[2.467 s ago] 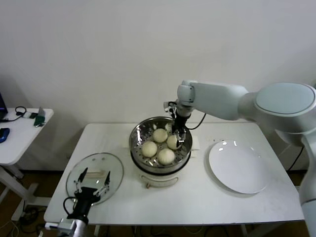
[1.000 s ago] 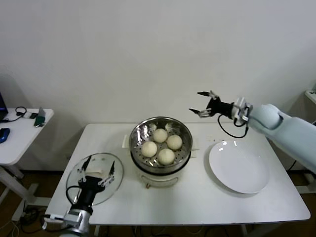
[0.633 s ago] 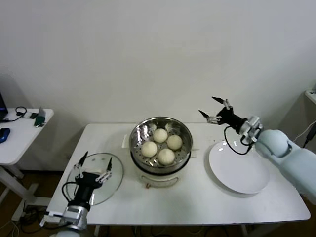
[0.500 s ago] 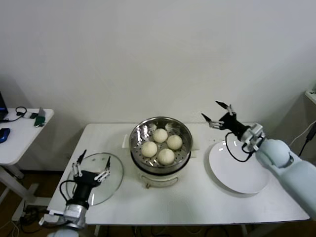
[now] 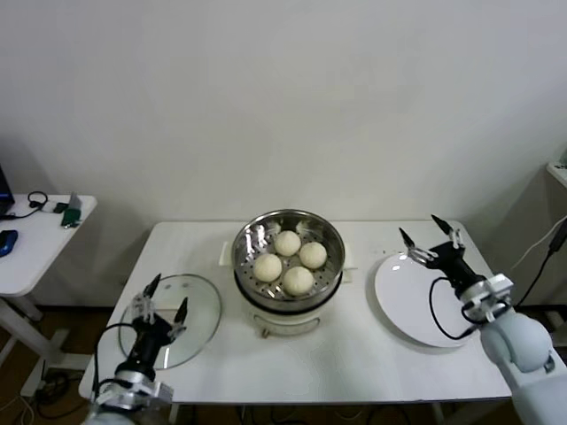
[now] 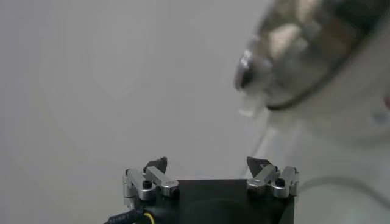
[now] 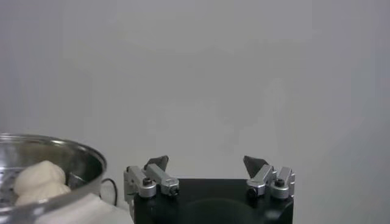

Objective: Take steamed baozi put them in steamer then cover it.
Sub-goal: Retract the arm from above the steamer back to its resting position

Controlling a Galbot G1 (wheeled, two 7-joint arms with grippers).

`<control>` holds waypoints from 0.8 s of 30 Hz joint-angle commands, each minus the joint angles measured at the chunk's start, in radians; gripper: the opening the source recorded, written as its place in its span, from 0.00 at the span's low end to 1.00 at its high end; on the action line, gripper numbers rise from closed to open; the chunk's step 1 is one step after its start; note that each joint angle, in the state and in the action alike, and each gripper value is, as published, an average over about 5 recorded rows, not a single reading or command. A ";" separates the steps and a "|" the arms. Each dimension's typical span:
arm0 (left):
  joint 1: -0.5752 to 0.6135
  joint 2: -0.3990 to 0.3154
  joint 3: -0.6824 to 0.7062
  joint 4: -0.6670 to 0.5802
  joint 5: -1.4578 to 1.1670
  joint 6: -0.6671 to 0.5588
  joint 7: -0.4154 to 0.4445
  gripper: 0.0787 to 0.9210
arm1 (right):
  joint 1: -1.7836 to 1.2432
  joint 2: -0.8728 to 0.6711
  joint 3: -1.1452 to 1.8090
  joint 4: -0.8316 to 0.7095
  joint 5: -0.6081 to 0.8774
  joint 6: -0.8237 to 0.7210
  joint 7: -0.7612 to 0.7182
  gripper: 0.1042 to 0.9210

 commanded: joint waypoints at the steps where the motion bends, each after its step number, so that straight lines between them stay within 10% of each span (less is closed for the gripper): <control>1: 0.010 -0.018 -0.007 0.125 0.618 0.066 -0.016 0.88 | -0.218 0.159 0.231 0.059 -0.062 -0.023 -0.002 0.88; 24: -0.253 -0.075 -0.004 0.501 0.657 -0.009 -0.092 0.88 | -0.268 0.206 0.275 0.055 -0.120 -0.021 0.020 0.88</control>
